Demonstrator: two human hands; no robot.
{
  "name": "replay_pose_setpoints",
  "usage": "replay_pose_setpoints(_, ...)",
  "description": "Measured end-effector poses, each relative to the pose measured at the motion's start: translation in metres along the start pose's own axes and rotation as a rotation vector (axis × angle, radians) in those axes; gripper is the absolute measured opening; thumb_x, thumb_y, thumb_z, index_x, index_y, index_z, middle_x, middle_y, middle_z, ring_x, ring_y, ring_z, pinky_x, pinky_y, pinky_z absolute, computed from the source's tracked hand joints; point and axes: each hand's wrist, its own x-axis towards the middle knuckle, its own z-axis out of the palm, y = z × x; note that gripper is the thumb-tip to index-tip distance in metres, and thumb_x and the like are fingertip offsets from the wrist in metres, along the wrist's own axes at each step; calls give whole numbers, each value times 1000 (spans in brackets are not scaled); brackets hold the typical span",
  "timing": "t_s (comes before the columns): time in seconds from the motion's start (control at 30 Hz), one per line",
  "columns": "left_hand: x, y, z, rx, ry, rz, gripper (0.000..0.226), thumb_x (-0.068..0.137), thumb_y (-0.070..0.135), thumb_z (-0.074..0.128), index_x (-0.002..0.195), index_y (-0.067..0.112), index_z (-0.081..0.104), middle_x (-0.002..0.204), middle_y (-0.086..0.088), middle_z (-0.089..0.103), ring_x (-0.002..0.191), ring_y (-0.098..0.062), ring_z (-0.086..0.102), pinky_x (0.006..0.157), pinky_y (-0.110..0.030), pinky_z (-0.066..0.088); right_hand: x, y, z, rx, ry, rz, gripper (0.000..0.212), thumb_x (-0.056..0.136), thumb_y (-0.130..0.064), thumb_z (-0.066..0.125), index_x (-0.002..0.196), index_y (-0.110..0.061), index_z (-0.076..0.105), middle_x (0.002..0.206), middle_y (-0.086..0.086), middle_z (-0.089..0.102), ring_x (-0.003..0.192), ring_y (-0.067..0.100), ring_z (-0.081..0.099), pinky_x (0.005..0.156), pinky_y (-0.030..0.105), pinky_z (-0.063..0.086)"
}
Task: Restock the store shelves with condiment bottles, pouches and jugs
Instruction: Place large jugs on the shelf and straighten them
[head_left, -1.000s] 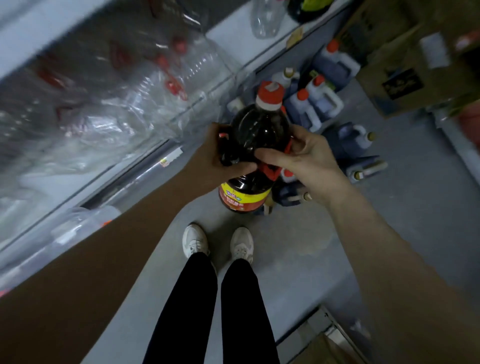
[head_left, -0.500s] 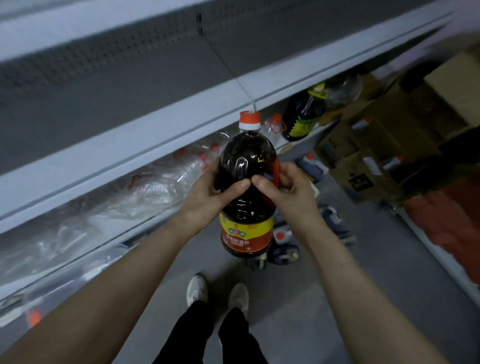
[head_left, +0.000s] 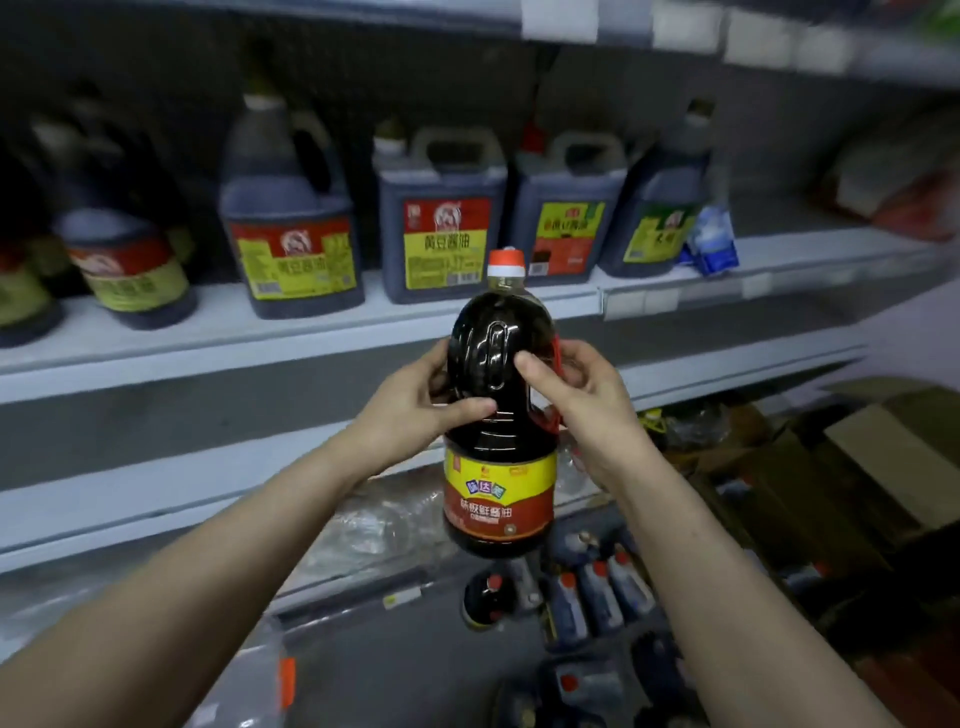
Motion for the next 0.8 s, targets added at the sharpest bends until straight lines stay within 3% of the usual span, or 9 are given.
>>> replay_pose_setpoints(0.07, -1, 27, -10, 6, 45, 54, 67, 77, 20, 81, 136, 30, 50, 123, 3, 70, 116, -9, 64, 104, -36, 49, 4, -29, 5, -70, -22, -67, 52, 75, -24, 88, 117, -19, 59, 108, -2, 75, 96, 7, 73, 80, 23, 59)
replay_pose_setpoints(0.2, -8, 77, -29, 44, 105, 156, 68, 73, 28, 78, 135, 31, 51, 124, 2, 69, 116, -10, 64, 104, -41, 49, 5, -81, 15, -76, -66, -144, 55, 73, -20, 89, 117, -20, 56, 110, 1, 73, 94, 11, 72, 68, 18, 56)
replay_pose_setpoints(0.37, -24, 129, -58, 127, 174, 213, 71, 66, 48, 79, 131, 41, 51, 126, 7, 68, 120, -11, 62, 103, -46, 50, 8, -134, 34, -124, -138, -252, 82, 58, -33, 96, 126, -19, 53, 117, 0, 72, 104, 11, 71, 86, 31, 59)
replay_pose_setpoints(0.5, -32, 167, -90, 234, 249, 280, 63, 73, 40, 79, 130, 42, 52, 123, 13, 68, 116, -3, 62, 103, -40, 51, 11, -177, 56, -192, -176, -353, 105, 38, -50, 93, 129, -20, 51, 119, -1, 70, 106, 12, 70, 90, 35, 59)
replay_pose_setpoints(0.73, -46, 230, -154, 281, 291, 412, 57, 85, 23, 76, 137, 29, 52, 120, 8, 71, 110, -5, 66, 86, -22, 53, 19, -252, 110, -138, -203, -483, 100, 38, -50, 94, 127, -25, 53, 113, -3, 74, 100, 12, 73, 85, 37, 61)
replay_pose_setpoints(0.8, -49, 248, -175, 294, 314, 442, 54, 84, 24, 77, 131, 36, 53, 116, 12, 71, 109, -4, 67, 84, -19, 54, 22, -271, 130, -89, -206, -520, 103, 38, -47, 94, 128, -21, 53, 113, -1, 74, 100, 13, 73, 85, 35, 61)
